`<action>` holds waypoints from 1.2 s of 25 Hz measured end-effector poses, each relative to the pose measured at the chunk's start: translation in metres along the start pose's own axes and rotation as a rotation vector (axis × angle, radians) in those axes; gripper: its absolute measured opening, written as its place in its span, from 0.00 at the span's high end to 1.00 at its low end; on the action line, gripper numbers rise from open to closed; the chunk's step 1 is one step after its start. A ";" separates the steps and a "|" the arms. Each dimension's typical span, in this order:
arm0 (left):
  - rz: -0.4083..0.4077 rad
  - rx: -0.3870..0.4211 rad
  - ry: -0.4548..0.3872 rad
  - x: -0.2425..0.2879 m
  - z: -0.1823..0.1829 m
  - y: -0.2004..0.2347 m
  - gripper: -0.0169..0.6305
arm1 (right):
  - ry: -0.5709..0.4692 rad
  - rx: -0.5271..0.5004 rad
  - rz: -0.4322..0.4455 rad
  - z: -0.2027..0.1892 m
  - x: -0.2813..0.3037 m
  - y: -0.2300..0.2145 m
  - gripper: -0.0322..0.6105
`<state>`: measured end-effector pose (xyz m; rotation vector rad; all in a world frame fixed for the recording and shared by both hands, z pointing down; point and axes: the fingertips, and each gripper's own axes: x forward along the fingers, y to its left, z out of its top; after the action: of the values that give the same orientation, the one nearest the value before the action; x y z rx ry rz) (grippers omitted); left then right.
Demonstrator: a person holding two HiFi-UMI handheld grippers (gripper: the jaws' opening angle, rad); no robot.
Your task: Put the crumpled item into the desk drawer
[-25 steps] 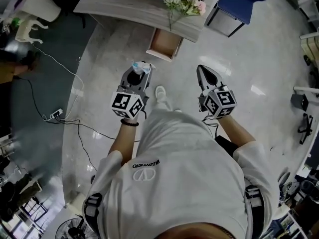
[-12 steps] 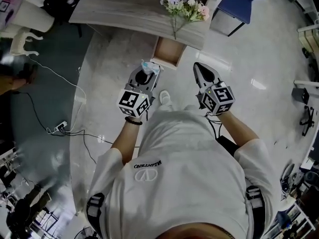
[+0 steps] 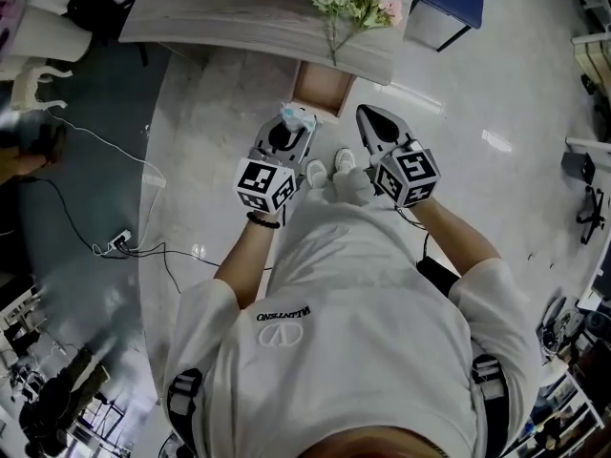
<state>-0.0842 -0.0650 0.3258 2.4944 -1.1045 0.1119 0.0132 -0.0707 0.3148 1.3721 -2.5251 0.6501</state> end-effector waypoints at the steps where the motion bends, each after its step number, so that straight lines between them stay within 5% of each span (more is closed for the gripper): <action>1: 0.003 -0.003 0.007 0.002 -0.001 0.000 0.82 | 0.007 0.001 0.003 -0.002 0.001 0.000 0.95; 8: 0.047 -0.022 0.028 0.036 -0.011 0.021 0.82 | 0.036 0.007 0.000 -0.013 0.030 -0.018 0.95; 30: 0.110 -0.086 0.210 0.107 -0.131 0.080 0.82 | 0.154 0.099 -0.054 -0.122 0.103 -0.074 0.95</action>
<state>-0.0571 -0.1354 0.4966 2.2853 -1.1323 0.3428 0.0140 -0.1261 0.4814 1.3597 -2.3565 0.8458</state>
